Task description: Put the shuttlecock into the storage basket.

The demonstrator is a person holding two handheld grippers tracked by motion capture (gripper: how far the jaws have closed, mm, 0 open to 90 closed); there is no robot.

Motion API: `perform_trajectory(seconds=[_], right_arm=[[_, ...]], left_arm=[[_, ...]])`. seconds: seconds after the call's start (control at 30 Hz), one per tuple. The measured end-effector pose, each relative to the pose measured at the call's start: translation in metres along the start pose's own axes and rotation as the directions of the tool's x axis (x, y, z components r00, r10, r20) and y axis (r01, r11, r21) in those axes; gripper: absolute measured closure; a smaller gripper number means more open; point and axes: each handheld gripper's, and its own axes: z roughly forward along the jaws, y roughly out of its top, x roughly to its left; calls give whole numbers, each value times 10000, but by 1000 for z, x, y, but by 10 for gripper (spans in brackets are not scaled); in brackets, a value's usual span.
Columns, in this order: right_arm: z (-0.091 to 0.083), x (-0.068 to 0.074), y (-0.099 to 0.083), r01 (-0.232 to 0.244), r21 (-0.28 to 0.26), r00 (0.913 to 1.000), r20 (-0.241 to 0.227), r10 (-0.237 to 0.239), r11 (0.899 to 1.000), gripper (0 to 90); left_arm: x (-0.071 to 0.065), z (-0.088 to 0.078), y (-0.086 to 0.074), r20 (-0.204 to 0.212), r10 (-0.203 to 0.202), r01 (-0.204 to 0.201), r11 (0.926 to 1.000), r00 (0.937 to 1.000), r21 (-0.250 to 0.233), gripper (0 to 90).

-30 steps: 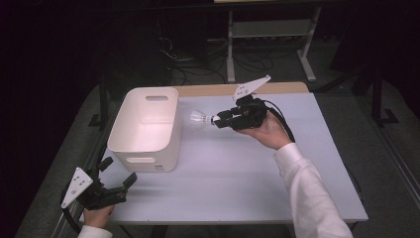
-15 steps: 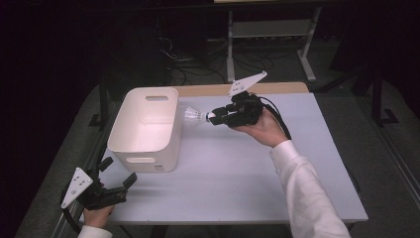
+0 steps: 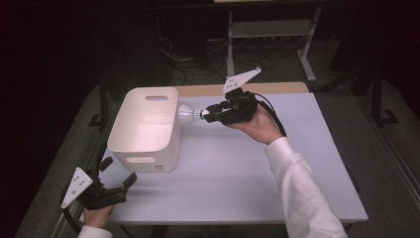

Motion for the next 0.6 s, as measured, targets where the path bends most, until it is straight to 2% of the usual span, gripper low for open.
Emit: perform_trajectory(seconds=[0.2, 0.23, 0.47, 0.6], right_arm=[[4, 3, 8, 69, -93, 9999, -80, -70, 9999, 651], [4, 2, 8, 207, -89, 9998, -69, -207, 9997, 650], [9, 4, 16, 211, -166, 9996, -178, -214, 9996, 651], [15, 5, 23, 401, -160, 9988, -269, -405, 9991, 651]], left_arm=[[0, 0, 0, 4, 4, -4, 10000, 10000, 6, 0], [0, 0, 0, 4, 4, -4, 10000, 10000, 6, 0], [0, 0, 0, -6, -36, 36, 10000, 10000, -11, 0], [0, 0, 0, -7, -30, 30, 10000, 10000, 23, 0]])
